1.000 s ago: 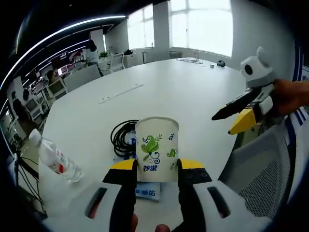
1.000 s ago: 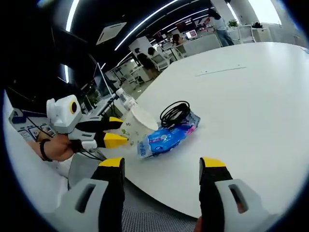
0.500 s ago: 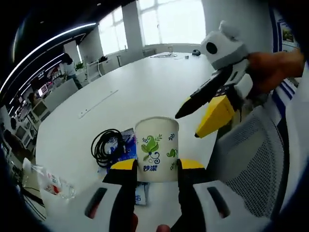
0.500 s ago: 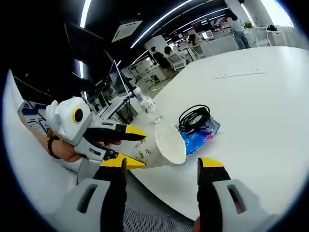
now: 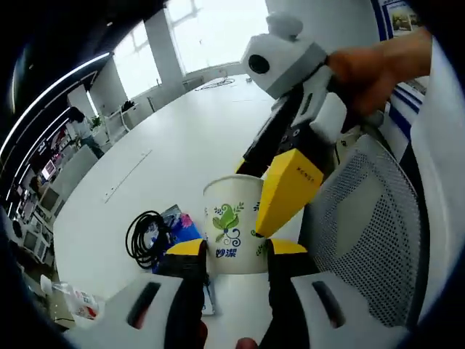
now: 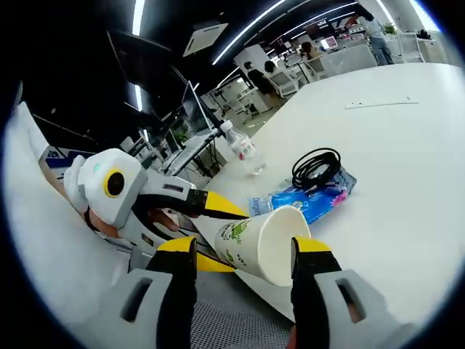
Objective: Arrange the tabletop items into an orderly group along one side of the table until the central work area is clear of visible clutter.
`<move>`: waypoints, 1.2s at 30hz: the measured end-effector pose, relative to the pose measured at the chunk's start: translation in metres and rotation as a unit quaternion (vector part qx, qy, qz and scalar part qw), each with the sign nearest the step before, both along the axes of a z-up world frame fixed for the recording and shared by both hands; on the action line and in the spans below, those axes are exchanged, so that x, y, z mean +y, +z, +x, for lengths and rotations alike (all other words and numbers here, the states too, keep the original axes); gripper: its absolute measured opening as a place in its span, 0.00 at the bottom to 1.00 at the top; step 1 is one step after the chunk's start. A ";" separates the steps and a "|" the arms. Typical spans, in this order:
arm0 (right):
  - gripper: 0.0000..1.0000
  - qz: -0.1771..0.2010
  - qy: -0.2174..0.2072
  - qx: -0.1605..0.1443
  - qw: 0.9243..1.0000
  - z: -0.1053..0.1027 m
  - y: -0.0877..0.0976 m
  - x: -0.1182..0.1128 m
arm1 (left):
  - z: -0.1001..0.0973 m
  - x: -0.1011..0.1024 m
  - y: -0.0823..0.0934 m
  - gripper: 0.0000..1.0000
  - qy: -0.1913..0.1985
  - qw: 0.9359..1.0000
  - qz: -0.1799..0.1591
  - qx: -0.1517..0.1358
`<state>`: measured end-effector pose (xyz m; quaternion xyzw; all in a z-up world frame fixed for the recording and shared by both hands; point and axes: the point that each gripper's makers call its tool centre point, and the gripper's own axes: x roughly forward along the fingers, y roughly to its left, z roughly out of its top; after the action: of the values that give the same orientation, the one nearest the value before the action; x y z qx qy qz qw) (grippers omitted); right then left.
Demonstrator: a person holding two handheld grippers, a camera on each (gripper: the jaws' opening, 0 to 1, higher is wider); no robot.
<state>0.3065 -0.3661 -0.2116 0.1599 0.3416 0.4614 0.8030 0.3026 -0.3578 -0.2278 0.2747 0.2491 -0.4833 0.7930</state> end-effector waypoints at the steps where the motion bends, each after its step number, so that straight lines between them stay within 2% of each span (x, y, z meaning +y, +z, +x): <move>1: 0.47 0.001 0.002 0.001 1.000 -0.001 0.000 0.001 | 0.000 -0.001 0.000 0.32 -0.002 1.000 -0.001 0.000; 7: 0.34 0.014 0.007 0.006 1.000 -0.003 0.001 0.004 | -0.004 -0.004 0.002 0.32 -0.018 1.000 0.001 -0.005; 9: 0.24 0.029 0.009 0.001 1.000 -0.002 0.005 0.007 | -0.008 -0.008 0.002 0.32 -0.025 1.000 -0.014 0.010; 14: 0.05 0.044 0.005 0.001 0.999 -0.002 0.008 0.009 | -0.010 -0.007 -0.001 0.32 -0.033 0.999 -0.013 0.010; 22: 0.02 0.057 -0.014 0.018 0.998 -0.003 0.008 0.009 | -0.009 -0.006 0.000 0.32 -0.030 0.999 -0.016 0.010; 26: 0.01 0.051 -0.015 0.015 0.999 -0.003 0.007 0.009 | -0.008 -0.006 -0.001 0.33 -0.026 1.000 -0.015 0.007; 31: 0.00 0.047 -0.020 0.011 0.999 -0.002 0.006 0.009 | -0.003 -0.002 0.001 0.32 0.002 1.000 -0.028 0.013; 36: 0.00 0.051 -0.032 0.008 0.998 0.002 0.008 0.008 | -0.001 0.004 0.000 0.30 0.014 1.000 -0.023 0.012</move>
<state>0.3083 -0.3578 -0.2039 0.2150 0.3188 0.4509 0.8055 0.3018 -0.3533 -0.2283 0.2474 0.2509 -0.4811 0.8027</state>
